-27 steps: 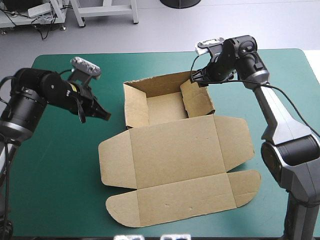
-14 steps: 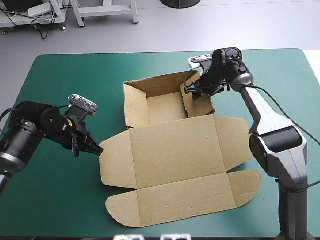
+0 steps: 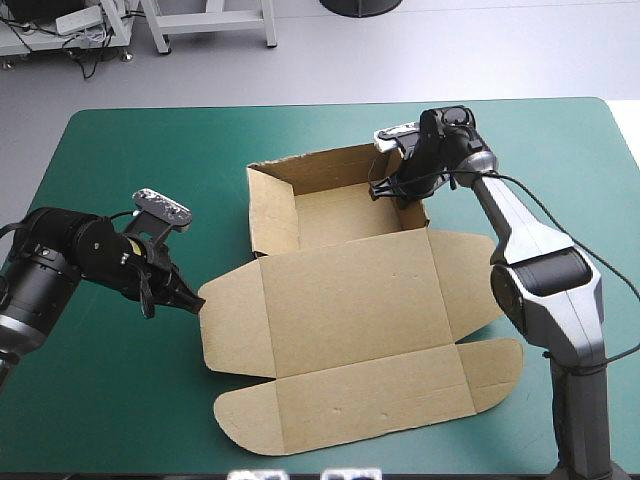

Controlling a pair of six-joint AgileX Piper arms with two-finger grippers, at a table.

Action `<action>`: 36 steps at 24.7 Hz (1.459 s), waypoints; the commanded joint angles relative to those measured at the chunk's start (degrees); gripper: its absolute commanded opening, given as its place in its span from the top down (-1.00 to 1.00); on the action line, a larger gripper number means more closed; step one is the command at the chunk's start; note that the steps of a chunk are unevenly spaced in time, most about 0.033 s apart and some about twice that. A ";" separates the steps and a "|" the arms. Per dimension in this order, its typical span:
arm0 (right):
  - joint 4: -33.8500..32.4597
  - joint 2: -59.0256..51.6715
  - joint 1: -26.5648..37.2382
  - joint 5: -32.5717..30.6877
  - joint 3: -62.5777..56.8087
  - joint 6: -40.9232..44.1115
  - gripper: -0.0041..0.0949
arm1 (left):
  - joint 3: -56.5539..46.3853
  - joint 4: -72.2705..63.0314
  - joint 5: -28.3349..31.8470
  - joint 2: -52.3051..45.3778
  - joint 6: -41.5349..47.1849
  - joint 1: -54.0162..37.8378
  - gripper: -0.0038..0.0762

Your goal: Fold the box

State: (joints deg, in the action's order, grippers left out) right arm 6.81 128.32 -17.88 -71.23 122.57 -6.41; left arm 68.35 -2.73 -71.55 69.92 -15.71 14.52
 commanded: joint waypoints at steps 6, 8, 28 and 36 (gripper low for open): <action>-0.63 -4.72 6.25 -0.84 1.93 -1.49 0.96 | 1.44 -0.57 -1.84 -1.53 0.17 0.31 0.91; -2.26 -5.62 9.29 -0.84 1.93 -1.49 0.96 | 1.44 -0.57 -2.36 -1.53 0.17 0.31 0.91; 12.84 -7.93 49.83 -0.67 1.46 -6.80 0.95 | 1.54 -0.78 2.11 -1.53 -0.99 0.31 0.91; 13.22 -7.83 49.63 1.19 1.32 -5.32 -0.30 | 1.54 -0.54 0.43 -1.56 -0.99 0.31 0.91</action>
State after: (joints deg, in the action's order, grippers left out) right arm 21.04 124.78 31.59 -70.94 122.59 -13.60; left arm 68.35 -2.73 -71.02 69.86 -16.79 14.52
